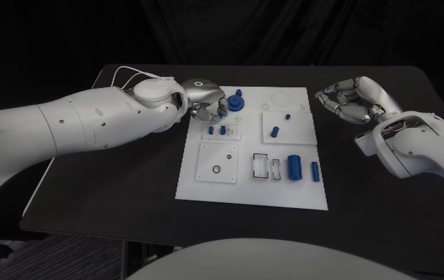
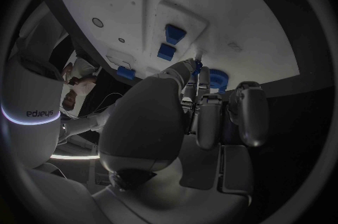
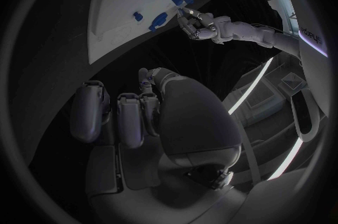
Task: Assemble the parts on the task board
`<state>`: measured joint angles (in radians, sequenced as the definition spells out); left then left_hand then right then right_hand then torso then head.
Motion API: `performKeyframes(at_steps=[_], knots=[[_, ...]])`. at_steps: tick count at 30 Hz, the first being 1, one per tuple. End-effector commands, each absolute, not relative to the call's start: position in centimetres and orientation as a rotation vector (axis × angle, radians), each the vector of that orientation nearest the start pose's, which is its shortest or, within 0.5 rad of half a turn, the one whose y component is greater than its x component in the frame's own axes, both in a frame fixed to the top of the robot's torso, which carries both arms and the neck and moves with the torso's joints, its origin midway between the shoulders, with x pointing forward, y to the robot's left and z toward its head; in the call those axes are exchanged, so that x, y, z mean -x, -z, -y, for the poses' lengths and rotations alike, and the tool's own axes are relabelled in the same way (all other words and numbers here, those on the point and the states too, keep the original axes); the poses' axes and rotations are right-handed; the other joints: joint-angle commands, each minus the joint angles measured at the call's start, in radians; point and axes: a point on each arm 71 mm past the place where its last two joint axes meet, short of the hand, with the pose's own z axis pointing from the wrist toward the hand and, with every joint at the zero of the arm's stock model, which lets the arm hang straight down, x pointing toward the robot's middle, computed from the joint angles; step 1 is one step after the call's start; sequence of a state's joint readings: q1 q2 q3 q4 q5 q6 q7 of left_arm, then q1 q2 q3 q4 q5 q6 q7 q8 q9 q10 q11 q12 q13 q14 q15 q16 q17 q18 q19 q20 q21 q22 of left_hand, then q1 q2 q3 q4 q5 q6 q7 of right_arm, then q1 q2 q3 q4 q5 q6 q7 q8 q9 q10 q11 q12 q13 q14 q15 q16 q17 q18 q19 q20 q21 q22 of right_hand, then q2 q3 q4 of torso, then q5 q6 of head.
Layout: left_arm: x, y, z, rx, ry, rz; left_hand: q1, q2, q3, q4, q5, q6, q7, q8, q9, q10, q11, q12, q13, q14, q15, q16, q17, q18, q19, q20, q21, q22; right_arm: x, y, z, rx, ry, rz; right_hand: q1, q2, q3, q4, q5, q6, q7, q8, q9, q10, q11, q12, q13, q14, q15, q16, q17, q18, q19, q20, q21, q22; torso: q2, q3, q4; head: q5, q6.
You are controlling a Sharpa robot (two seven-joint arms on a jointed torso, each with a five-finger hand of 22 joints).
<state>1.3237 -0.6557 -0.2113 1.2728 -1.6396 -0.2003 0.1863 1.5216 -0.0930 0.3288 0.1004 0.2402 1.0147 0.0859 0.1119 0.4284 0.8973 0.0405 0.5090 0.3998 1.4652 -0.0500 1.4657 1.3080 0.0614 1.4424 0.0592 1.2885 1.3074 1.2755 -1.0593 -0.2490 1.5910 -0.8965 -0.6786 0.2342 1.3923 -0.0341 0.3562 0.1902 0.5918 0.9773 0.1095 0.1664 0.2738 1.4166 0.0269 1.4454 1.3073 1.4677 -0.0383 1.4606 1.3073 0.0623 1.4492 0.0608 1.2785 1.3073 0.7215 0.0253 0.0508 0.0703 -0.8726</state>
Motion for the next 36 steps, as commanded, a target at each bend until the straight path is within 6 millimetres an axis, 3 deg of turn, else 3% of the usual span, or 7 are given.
performKeyframes(at_steps=[1,23,28,31,36], knots=[[-51.5,20.4,-16.2,-0.7,0.644,-1.695,-0.011,0.002,0.002,0.0,-0.004,0.004,0.002,-0.002,0.001,-0.005,-0.004,0.001,0.0,0.004,0.004,-0.004,0.0,0.004,-0.004,0.003,-0.005,0.174,-45.2,19.4,29.9,-0.325,-0.802,-1.46,-0.001,0.003,0.002,-0.006,0.004,-0.005,-0.001,0.005,0.001,0.004,-0.002,0.003,0.071,0.067,-0.007,-0.004,0.119,0.005,0.005,0.001,0.003,0.161,0.0,0.0015,0.0007,-0.002,0.0],[-51.7,21.1,-16.1,-0.694,0.632,-1.719,-0.008,0.0,0.005,-0.008,-0.005,-0.006,-0.001,-0.009,-0.001,-0.013,-0.004,-0.001,0.001,-0.01,0.005,-0.016,-0.026,0.008,-0.014,0.005,-0.022,0.17,-45.3,19.5,29.7,-0.322,-0.806,-1.468,-0.002,0.006,0.004,-0.006,0.004,-0.007,-0.001,0.005,0.001,0.004,-0.002,0.002,0.07,0.067,-0.007,-0.004,0.119,0.005,0.005,0.001,0.001,0.161,-0.001,0.0012,-0.0001,0.0,0.0],[-51.7,21.3,-16.1,-0.689,0.618,-1.739,-0.038,-0.013,-0.002,0.006,-0.067,-0.041,-0.01,-0.033,-0.011,-0.059,0.002,-0.03,-0.012,-0.028,0.011,-0.031,-0.059,0.015,-0.034,0.009,-0.06,0.16,-45.3,19.5,29.7,-0.321,-0.806,-1.469,-0.002,0.006,0.005,-0.006,0.004,-0.006,-0.001,0.005,0.001,0.004,-0.002,0.002,0.07,0.067,-0.007,-0.004,0.119,0.005,0.005,0.001,0.002,0.161,-0.001,0.0015,-0.0001,0.0,0.0],[-51.7,21.4,-16.2,-0.682,0.607,-1.749,-0.067,-0.031,-0.021,0.026,-0.12,-0.123,-0.042,-0.051,-0.033,-0.097,0.022,-0.045,-0.018,-0.038,0.025,-0.036,-0.076,0.019,-0.045,0.021,-0.088,0.153,-45.3,19.5,29.7,-0.322,-0.806,-1.469,-0.002,0.007,0.005,-0.007,0.004,-0.003,-0.002,0.007,0.002,0.004,-0.002,0.002,0.07,0.067,-0.007,-0.004,0.118,0.005,0.005,0.001,0.002,0.161,-0.001,0.0016,0.0001,0.0,0.0],[-51.8,21.5,-16.5,-0.676,0.596,-1.757,-0.077,-0.036,-0.033,0.034,-0.133,-0.142,-0.044,-0.049,-0.041,-0.113,0.028,-0.045,-0.017,-0.043,0.03,-0.038,-0.085,0.021,-0.05,0.026,-0.101,0.15,-45.3,19.5,29.7,-0.322,-0.806,-1.469,-0.002,0.007,0.005,-0.007,0.004,-0.003,-0.002,0.007,0.002,0.004,-0.002,0.002,0.07,0.067,-0.007,-0.004,0.118,0.005,0.005,0.001,0.002,0.161,-0.001,0.0014,-0.0008,0.001,0.0]])
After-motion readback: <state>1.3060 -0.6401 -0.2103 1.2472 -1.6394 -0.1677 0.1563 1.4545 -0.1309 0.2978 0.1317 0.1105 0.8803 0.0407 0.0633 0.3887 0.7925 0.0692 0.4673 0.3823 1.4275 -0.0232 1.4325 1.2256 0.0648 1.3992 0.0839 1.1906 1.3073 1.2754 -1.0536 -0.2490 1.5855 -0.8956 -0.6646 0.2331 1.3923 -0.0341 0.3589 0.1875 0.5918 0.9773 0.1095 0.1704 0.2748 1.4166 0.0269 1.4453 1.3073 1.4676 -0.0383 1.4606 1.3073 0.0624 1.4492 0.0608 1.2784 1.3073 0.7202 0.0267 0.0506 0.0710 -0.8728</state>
